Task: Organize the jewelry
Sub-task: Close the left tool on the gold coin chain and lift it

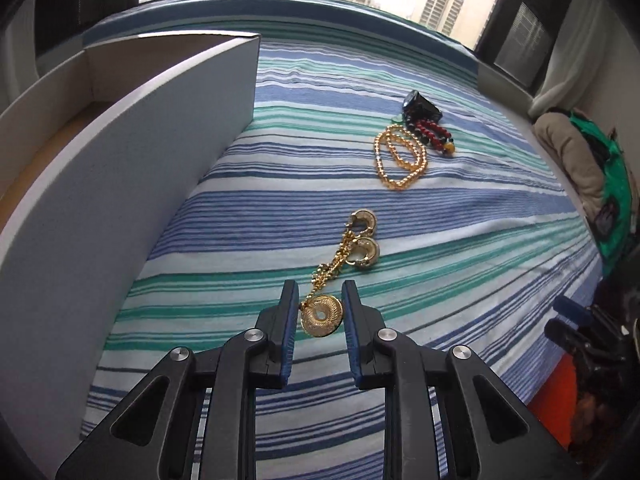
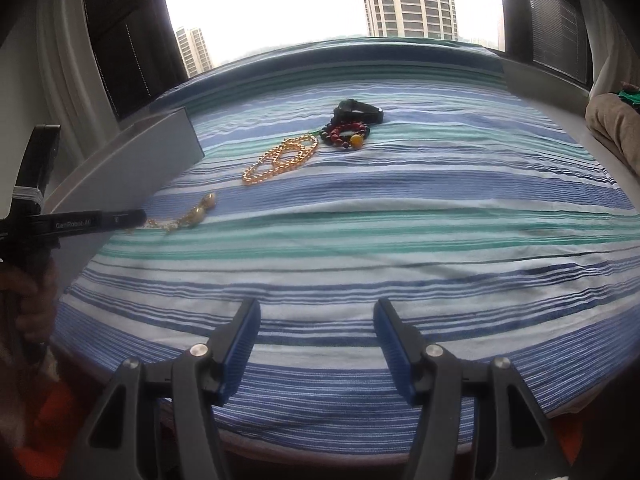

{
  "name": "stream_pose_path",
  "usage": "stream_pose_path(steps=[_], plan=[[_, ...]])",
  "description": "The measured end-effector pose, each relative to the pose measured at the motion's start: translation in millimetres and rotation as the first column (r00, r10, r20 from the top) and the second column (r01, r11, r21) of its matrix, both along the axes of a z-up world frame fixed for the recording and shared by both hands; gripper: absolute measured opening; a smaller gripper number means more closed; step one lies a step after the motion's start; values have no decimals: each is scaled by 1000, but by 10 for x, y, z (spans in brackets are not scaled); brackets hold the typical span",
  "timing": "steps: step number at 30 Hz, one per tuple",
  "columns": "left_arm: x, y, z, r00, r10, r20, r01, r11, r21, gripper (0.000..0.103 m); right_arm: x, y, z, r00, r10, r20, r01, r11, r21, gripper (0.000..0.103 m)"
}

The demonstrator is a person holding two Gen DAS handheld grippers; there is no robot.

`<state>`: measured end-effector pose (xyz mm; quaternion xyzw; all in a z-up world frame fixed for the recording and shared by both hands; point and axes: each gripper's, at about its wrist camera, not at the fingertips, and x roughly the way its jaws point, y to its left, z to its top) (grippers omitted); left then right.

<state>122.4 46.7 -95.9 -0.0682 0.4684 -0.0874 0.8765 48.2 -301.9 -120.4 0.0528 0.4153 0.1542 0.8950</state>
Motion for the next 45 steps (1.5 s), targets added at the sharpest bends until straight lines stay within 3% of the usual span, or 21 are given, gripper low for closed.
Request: stream_pose_path(steps=[12,14,16,24,29,33,36,38,40,42,45], plan=[[-143,141,-75,1000,9,-3,-9,1000,-12,24,-73,387,76,997,72,-32,-72,997,11,60],[-175,158,-52,1000,15,-1,-15,1000,-10,40,-104,388,37,996,77,-44,-76,997,11,60],[-237,184,-7,999,33,13,-32,999,-13,65,-123,379,6,996,78,-53,-78,997,10,60],[-523,225,276,1000,-17,6,18,1000,-16,69,-152,256,40,999,49,-16,-49,998,27,60],[-719,169,674,992,-129,5,129,991,-22,77,-155,213,-8,999,40,-26,-39,998,43,60],[-726,-26,879,974,-225,39,223,974,38,87,-170,244,7,999,49,-17,-48,998,47,60],[-501,-220,682,968,-247,47,240,963,120,85,-176,261,20,998,55,-10,-54,997,52,60],[-273,-290,420,970,-242,27,236,960,150,69,-188,265,27,998,59,-10,-59,997,54,60],[-36,-297,130,977,-213,-33,215,963,163,40,-217,257,47,998,62,-4,-62,997,51,60],[128,-273,-88,978,-195,-70,203,969,141,34,-261,219,77,998,58,7,-58,997,47,60],[215,-299,-259,974,-207,-89,218,966,142,35,-292,148,96,999,38,13,-38,999,38,60]])
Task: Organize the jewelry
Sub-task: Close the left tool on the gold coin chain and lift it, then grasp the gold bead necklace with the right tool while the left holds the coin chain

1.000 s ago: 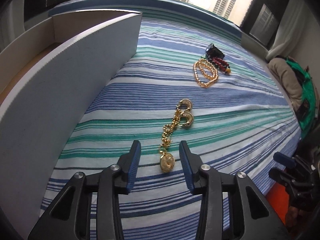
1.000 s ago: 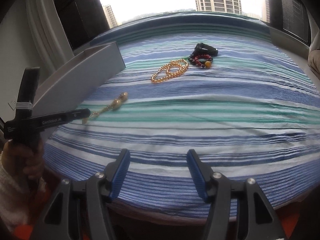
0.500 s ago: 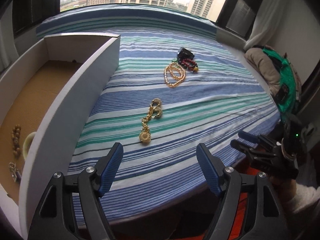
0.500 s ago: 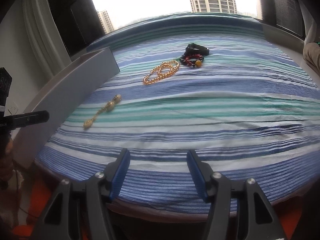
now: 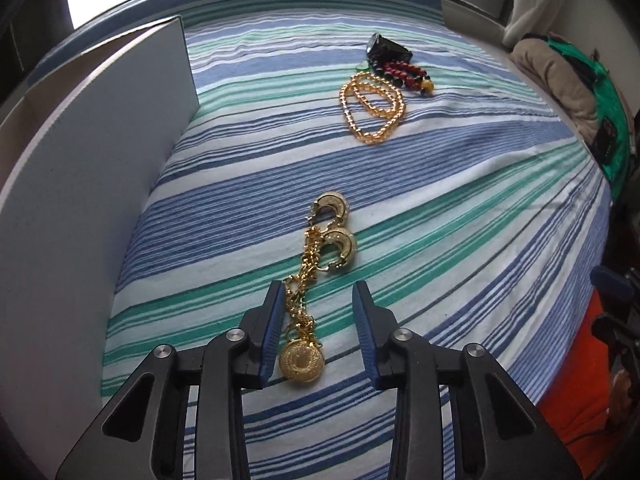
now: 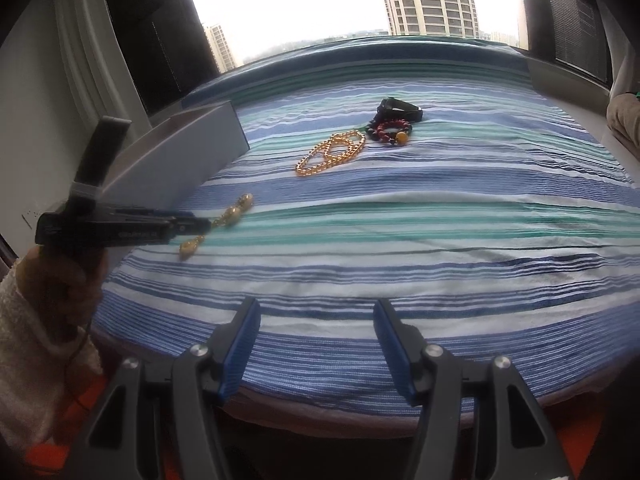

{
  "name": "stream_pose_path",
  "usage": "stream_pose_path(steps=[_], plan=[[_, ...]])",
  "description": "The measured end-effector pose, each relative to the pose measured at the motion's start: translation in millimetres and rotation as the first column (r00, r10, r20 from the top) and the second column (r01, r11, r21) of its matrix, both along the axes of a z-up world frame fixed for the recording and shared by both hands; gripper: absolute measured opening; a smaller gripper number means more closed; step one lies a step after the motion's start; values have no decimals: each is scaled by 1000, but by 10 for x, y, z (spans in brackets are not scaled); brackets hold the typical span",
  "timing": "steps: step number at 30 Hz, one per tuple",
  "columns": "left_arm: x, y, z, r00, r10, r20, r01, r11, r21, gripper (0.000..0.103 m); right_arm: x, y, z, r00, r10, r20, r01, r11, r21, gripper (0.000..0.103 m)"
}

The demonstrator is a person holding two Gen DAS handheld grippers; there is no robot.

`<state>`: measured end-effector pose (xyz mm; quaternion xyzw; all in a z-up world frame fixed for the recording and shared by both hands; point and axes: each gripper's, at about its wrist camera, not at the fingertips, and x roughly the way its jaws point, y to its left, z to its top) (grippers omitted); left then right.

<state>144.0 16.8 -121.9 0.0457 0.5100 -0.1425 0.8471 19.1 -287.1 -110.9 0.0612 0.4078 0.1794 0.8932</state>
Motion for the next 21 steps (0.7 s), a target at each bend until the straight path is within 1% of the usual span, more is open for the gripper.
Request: stream_pose_path(steps=[1,3,4,5,6,7,8,9,11,14,15,18,21], plan=[[-20,-28,9,999,-7,38,6,1000,10,38,0,-15,-5,1000,-7,-2,7,1000,-2,60],[-35,-77,-22,998,-27,57,25,999,29,38,12,-43,-27,1000,-17,-12,17,1000,0,60],[-36,-87,-26,998,-26,65,24,999,33,33,30,-49,-34,1000,-20,-19,20,1000,3,60],[-30,-82,-26,998,-18,66,17,1000,27,26,40,-48,-32,1000,-19,-24,20,1000,8,60],[-14,-60,-25,998,-6,55,5,1000,11,5,41,-39,-25,1000,-16,-27,16,1000,13,60],[19,-22,-19,999,14,32,-13,1000,-27,4,47,-25,-8,1000,-10,-27,10,1000,16,60],[40,40,-12,999,42,8,-41,997,-70,1,52,-15,8,1000,-1,-26,2,1000,20,60],[51,102,18,997,71,-7,-71,991,-110,0,66,-11,35,1000,9,-27,-8,1000,26,60],[21,226,121,993,118,-5,-117,975,-188,0,125,-43,105,999,25,-37,-24,998,51,60],[-69,407,354,986,167,-6,-160,932,-325,0,322,-205,287,998,29,-51,-24,995,93,60],[-106,447,447,984,177,4,-164,922,-352,0,427,-256,352,998,32,-60,-26,994,102,60],[-219,511,718,979,196,58,-159,908,-388,0,843,-338,510,992,61,-110,-46,990,130,60],[-333,556,910,970,222,101,-164,902,-400,0,1396,-278,532,979,106,-176,-77,983,166,60]])
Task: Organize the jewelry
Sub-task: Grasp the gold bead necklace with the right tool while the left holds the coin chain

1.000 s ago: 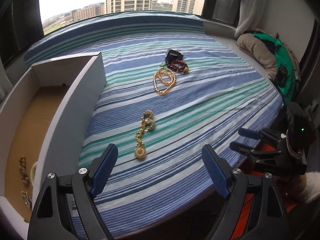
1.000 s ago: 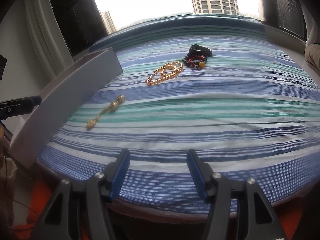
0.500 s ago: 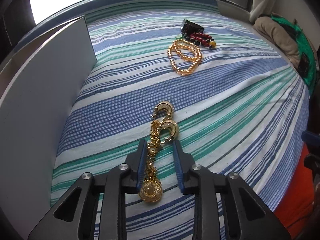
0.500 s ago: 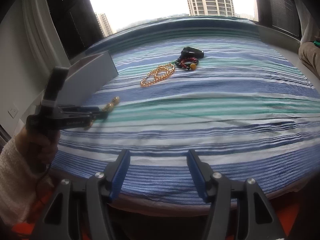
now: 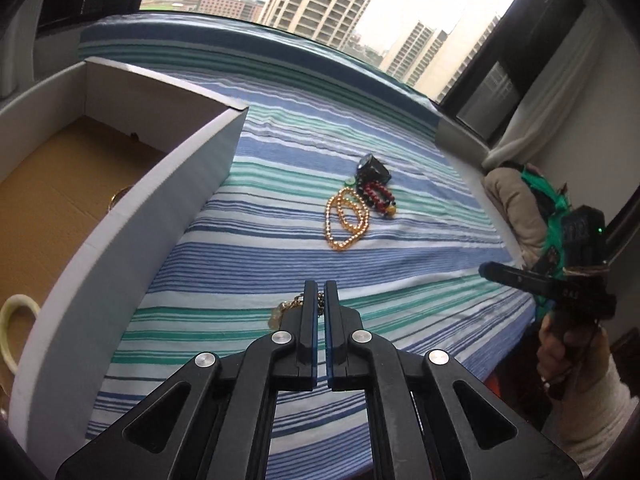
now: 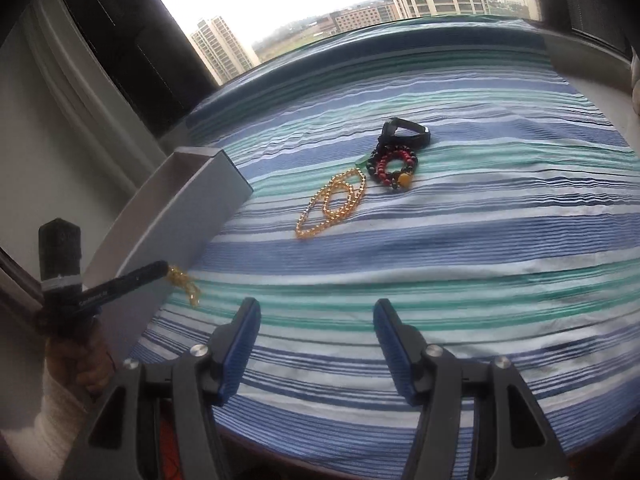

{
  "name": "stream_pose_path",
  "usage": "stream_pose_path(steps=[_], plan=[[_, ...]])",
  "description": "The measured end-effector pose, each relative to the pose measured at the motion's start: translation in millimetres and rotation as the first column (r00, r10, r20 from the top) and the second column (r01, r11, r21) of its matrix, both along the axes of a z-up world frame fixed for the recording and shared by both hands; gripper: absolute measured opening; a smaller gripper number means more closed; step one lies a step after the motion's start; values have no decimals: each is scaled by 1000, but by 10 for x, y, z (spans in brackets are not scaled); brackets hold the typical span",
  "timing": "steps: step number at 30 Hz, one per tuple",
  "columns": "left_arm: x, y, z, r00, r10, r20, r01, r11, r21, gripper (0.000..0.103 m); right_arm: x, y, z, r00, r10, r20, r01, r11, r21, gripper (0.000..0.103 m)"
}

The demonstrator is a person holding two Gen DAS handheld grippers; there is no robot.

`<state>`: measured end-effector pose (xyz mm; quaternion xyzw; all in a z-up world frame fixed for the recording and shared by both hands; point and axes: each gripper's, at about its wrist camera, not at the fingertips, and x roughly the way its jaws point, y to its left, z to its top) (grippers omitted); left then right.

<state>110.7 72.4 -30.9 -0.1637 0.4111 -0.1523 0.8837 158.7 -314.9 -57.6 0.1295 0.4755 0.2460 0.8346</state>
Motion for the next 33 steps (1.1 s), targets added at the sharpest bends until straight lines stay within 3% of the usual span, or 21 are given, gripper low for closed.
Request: stream_pose_path(steps=[6,7,10,14,17,20,21,23,27,33], plan=[[-179,157,161,998,55,30,-55,998,8,0,1116,396,-372,988,0,-152,-1,1000,-7,59],[-206,180,161,998,61,27,-61,998,8,0,1253,491,-442,987,-6,-161,3,1000,-21,53],[-263,248,140,997,76,17,-76,997,10,0,1551,808,-607,991,-9,-136,-9,992,-128,50],[-330,367,87,995,100,3,-100,995,1,0,1775,1044,-857,967,-22,-255,12,999,-38,50],[-329,413,36,994,110,-8,-110,994,-7,0,1810,1310,-932,973,-47,-227,13,989,-149,50],[-338,422,18,994,112,-17,-112,994,-12,0,1759,1608,-907,994,-39,-99,7,952,-305,52],[-351,426,19,994,112,-17,-112,994,-13,0,1728,1682,-912,997,-35,-64,10,934,-358,48],[-377,450,41,993,114,-15,-114,993,-15,0,1681,1708,-885,999,-39,-20,27,909,-416,10],[-461,505,171,993,120,5,-119,993,-22,0,1570,1424,-684,998,-65,-2,62,959,-277,8],[-617,582,560,988,140,71,-137,990,-43,0,1266,1144,41,996,-17,88,27,993,-111,8]])
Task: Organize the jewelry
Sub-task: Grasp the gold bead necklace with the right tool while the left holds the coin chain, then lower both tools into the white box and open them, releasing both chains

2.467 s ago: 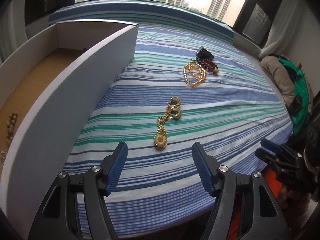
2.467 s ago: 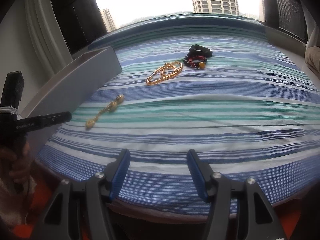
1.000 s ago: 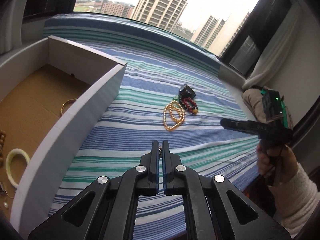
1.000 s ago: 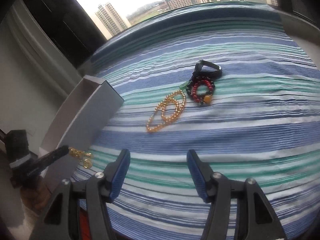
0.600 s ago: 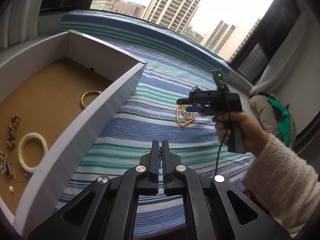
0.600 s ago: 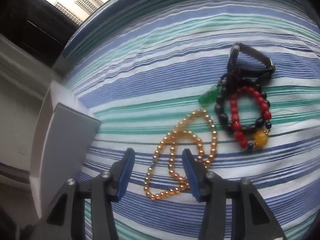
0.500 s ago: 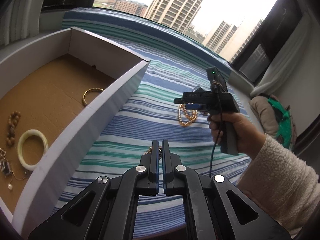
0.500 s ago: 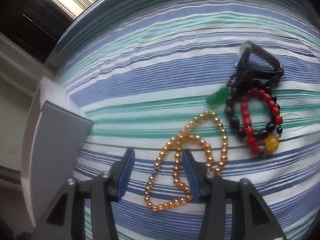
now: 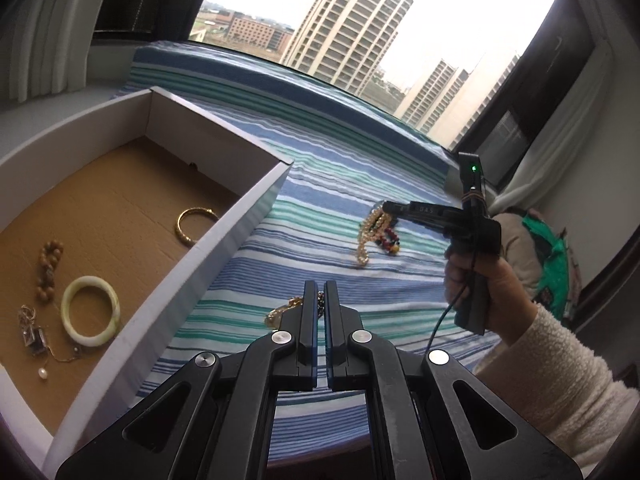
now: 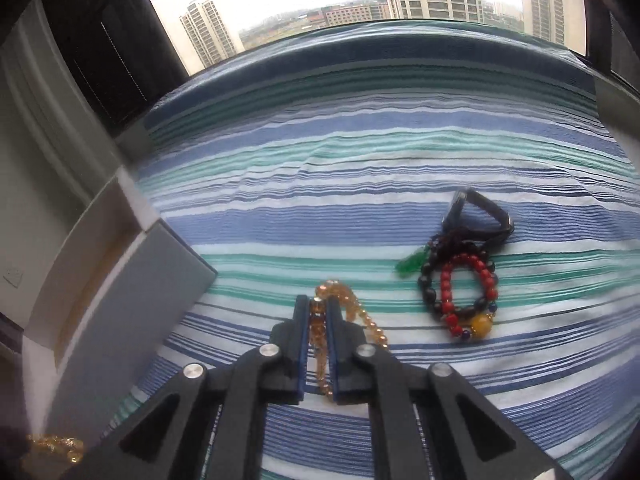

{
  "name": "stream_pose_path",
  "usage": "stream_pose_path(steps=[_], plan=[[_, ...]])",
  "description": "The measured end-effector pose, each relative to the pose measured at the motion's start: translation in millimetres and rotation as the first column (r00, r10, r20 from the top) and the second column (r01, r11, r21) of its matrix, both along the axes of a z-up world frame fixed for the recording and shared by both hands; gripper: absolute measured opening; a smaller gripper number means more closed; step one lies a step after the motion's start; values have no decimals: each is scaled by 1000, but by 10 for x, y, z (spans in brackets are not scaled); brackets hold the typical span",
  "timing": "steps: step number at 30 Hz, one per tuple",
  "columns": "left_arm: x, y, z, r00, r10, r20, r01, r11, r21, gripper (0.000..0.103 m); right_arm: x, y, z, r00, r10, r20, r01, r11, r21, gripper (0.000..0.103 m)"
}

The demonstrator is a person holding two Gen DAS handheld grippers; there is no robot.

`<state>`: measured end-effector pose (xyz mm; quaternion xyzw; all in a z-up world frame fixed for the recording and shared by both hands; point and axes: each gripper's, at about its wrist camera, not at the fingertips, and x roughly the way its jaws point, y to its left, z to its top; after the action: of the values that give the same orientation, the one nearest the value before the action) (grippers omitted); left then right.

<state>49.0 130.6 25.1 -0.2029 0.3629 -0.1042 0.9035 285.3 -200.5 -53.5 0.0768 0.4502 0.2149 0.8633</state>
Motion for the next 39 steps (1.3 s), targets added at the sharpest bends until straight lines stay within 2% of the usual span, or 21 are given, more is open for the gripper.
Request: stream_pose_path(steps=[5,9,13,17,21,25,31,35,36,37,38,39], plan=[[-163,218,358,997,59,45,-59,998,0,0,-175,17,667,992,73,99,-80,994,68,8],[-322,554,550,986,154,68,-156,987,36,0,-283,277,1169,975,152,162,-172,978,119,8],[-394,943,541,963,265,55,-268,961,64,0,-392,660,1571,950,233,207,-266,952,153,8],[-451,1302,382,934,358,23,-358,929,96,0,-470,1122,1780,923,307,232,-350,921,172,8],[-442,1586,77,911,411,-39,-407,909,93,0,-512,1658,1710,901,379,211,-418,889,187,8],[-391,1831,-224,884,455,-106,-445,889,109,0,-534,2211,1447,880,446,162,-471,861,193,8],[-296,2100,-611,839,505,-203,-482,863,154,1,-679,2865,800,851,516,96,-525,836,160,8],[-267,2128,-725,818,521,-244,-485,852,196,3,-783,3163,352,833,553,19,-552,828,96,9],[-272,2125,-733,812,527,-251,-488,849,203,15,-808,3188,296,837,548,10,-547,834,68,11],[-283,2121,-731,808,531,-254,-492,846,205,41,-833,3198,267,842,539,7,-539,842,30,12],[-305,2108,-714,802,543,-248,-503,838,210,55,-852,3198,268,844,537,4,-537,844,4,17],[-334,2083,-682,797,558,-232,-516,828,221,72,-863,3173,281,845,535,5,-535,845,-3,33]])
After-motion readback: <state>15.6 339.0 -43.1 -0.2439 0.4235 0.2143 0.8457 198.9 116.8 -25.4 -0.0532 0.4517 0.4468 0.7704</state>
